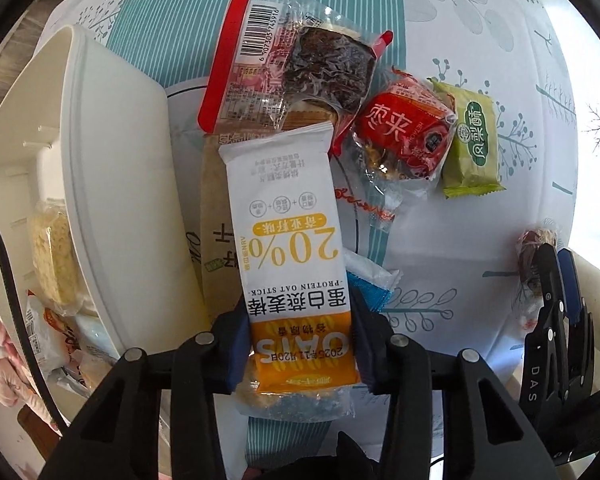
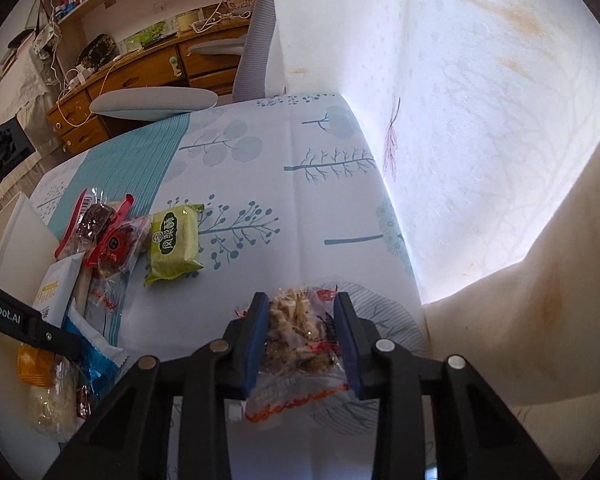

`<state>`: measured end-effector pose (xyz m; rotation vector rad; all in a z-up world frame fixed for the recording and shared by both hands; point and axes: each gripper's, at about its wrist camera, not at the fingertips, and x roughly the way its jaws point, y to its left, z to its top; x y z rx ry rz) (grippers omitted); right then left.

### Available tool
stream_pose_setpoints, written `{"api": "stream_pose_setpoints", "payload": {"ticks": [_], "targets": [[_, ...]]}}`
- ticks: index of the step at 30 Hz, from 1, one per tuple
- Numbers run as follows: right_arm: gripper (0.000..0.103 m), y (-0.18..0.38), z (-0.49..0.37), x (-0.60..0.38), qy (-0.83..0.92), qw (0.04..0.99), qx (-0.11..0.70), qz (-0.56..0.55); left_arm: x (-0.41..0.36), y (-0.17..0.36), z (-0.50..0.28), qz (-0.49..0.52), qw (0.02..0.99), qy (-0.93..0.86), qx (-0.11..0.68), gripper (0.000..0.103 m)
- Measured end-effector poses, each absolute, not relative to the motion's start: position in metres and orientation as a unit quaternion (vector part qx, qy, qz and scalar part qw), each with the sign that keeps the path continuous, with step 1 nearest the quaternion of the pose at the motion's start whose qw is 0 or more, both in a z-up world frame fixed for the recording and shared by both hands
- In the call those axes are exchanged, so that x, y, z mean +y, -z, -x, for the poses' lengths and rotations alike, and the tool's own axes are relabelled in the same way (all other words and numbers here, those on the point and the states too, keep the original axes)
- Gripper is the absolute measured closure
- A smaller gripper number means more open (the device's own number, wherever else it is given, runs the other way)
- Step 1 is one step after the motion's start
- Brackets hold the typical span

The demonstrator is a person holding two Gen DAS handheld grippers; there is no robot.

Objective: Organize snacks
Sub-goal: 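Grasp the OATS protein bar with the left tool while the right tool grasps the nut candy bag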

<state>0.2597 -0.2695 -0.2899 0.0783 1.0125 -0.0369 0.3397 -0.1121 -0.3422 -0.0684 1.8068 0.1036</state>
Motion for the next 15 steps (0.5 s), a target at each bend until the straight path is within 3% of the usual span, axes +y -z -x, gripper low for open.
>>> {"api": "stream_pose_setpoints", "payload": {"ticks": [4,15], "targets": [[0.083,0.285,-0.257,-0.269,0.012,0.875,0.482,-0.040,-0.108,0.340,-0.338,0.035,0.616,-0.043,0.786,0.063],[0.085,0.283,-0.255,-0.273,0.011,0.864,0.499,-0.064,-0.109,0.315,-0.325,0.037,0.625,-0.027,0.780,0.063]]}}
